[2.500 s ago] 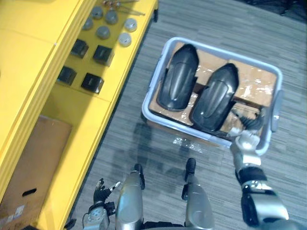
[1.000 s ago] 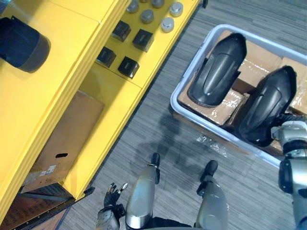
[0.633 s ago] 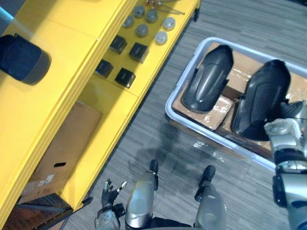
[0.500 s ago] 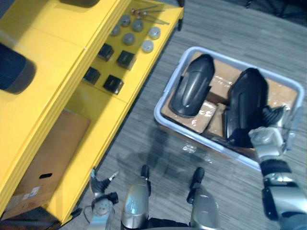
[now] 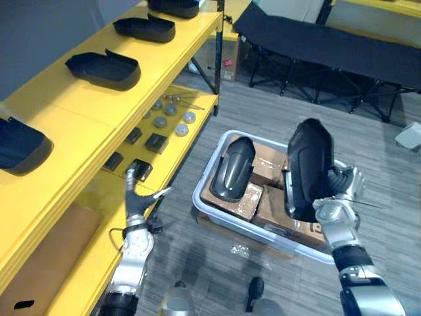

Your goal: Walk over and take plastic housings, then place them on the shelf

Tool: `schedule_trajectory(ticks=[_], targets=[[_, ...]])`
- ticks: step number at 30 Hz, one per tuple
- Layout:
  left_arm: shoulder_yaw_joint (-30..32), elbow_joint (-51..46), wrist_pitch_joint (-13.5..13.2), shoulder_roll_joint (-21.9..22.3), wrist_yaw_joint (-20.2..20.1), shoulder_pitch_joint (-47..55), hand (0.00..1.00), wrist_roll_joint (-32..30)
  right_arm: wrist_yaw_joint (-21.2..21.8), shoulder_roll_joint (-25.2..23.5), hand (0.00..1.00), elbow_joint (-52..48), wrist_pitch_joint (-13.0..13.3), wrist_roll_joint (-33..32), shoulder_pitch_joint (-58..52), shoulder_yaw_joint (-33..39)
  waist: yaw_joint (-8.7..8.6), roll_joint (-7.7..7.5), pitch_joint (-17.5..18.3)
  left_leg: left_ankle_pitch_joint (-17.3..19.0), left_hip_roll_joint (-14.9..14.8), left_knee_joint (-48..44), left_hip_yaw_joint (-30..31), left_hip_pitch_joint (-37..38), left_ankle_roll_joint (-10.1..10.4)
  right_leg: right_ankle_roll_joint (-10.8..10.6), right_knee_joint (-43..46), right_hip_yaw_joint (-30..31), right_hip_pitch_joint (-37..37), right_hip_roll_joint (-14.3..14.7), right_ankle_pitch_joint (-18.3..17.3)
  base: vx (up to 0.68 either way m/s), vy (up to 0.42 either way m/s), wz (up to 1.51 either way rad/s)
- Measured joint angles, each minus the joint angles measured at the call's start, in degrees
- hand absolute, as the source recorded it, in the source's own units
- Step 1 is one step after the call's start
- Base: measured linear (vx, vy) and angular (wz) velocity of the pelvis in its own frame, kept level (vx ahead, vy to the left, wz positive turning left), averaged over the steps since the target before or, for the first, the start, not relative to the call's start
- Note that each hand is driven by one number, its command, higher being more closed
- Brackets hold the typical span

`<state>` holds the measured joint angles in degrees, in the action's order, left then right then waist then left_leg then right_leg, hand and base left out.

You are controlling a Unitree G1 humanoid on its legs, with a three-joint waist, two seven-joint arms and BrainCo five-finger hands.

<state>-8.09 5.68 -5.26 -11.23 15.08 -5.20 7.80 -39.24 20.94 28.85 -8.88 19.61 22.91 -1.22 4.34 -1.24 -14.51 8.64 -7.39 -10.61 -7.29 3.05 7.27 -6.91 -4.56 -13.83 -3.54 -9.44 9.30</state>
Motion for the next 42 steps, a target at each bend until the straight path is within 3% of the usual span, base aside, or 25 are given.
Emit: schedule_trajectory(ticks=[2,4,6,11,18,20,26,34,35,39,42], targets=[[-3.73,0.81,3.42,0.51,-6.33,-3.39,0.0,9.49,-0.54,-1.53,1.0,-2.69,1.94,1.93,1.94,-1.32,-0.46,-0.76,0.47,0.08,-0.31,0.02,-1.71,0.82,0.13,0.48,-0.05,1.67,0.53,0.43,0.46,-0.11,0.011,-0.34],[-6.59,4.11,5.89,0.99,-9.11,-6.28,0.0,15.1,-0.75,-2.22,1.0,-4.82,4.06,3.02,2.85,-2.4,-1.05,-1.15,1.21,0.16,-0.53,0.12,-2.84,1.76,0.23,0.9,-0.41,2.78,0.52,0.64,0.16,-0.1,0.003,-0.36],[-7.7,7.41,7.09,2.26,-9.61,-8.97,0.0,17.54,-1.04,-2.74,1.0,-7.55,7.27,4.05,3.45,-3.21,-2.34,-1.44,2.08,0.17,-0.69,0.21,-3.26,2.04,0.32,1.24,-0.56,2.91,0.66,0.76,-0.08,-0.09,0.0,-0.18],[-8.36,9.05,6.85,2.79,-8.38,-12.53,0.0,16.76,-2.17,-3.03,1.0,-10.86,12.68,4.29,3.57,-4.6,-3.32,-1.71,3.33,-0.02,-1.11,0.9,-4.57,2.5,0.66,1.48,-0.56,2.96,1.37,1.07,0.4,-0.02,-0.005,-0.14],[-8.84,11.37,6.85,3.05,-7.15,-16.58,0.0,17.43,-2.19,-4.85,1.0,-10.87,15.49,4.35,3.75,-9.18,-3.76,-1.65,4.16,-0.38,-0.98,2.27,-4.64,2.95,0.92,0.92,-0.4,2.94,1.55,1.16,1.11,0.0,0.001,-0.01],[-8.88,11.37,6.81,3.59,-7.09,-17.46,0.0,20.99,-2.14,-6.22,1.0,-10.87,15.93,4.33,3.77,-10.47,-3.75,-1.65,4.17,-0.45,-0.67,2.38,-4.48,2.91,0.82,0.77,-0.15,2.77,1.56,0.9,1.4,0.0,0.019,0.01],[-9.31,11.37,6.68,5.13,-6.32,-17.98,0.0,23.41,-2.08,-8.77,1.0,-10.73,16.64,4.3,3.95,-14.8,-3.68,-1.74,4.22,-0.73,0.53,2.39,-4.28,2.59,0.35,0.47,-0.55,2.73,1.9,-0.25,2.01,-0.06,0.037,0.0],[-11.29,11.41,8.0,6.21,-5.17,-19.55,0.0,30.38,-2.14,-12.09,1.0,-9.97,20.13,4.27,4.78,-18.29,-3.64,-1.75,4.29,-1.4,0.91,2.07,-2.74,1.42,0.17,1.34,-0.65,0.96,2.37,-0.77,1.53,-0.07,-0.007,0.08],[-11.48,11.42,8.46,6.21,-5.0,-19.55,1.0,31.32,-2.08,-12.1,1.0,-9.74,20.21,4.13,4.96,-19.24,-3.64,-1.8,4.32,-1.46,0.85,2.08,-2.6,1.28,0.25,1.44,-0.65,0.77,2.44,-0.73,1.45,-0.03,-0.019,0.09],[-11.79,12.66,8.27,6.23,-3.85,-19.55,1.0,34.99,-2.1,-12.61,1.0,-9.11,20.29,3.64,4.96,-20.54,-3.64,-1.86,4.39,-1.52,0.77,2.13,-2.19,0.94,0.31,1.58,-0.65,0.04,2.46,-0.72,1.33,0.0,-0.012,0.06],[-12.84,13.75,4.88,6.34,-1.66,-19.53,1.0,38.58,-2.2,-12.78,1.0,-8.11,20.29,2.73,4.95,-21.36,-3.69,-2.03,4.5,-1.52,0.67,2.27,-2.13,0.93,0.31,1.23,-0.65,-0.17,2.44,-0.64,1.6,0.0,-0.001,0.01]])
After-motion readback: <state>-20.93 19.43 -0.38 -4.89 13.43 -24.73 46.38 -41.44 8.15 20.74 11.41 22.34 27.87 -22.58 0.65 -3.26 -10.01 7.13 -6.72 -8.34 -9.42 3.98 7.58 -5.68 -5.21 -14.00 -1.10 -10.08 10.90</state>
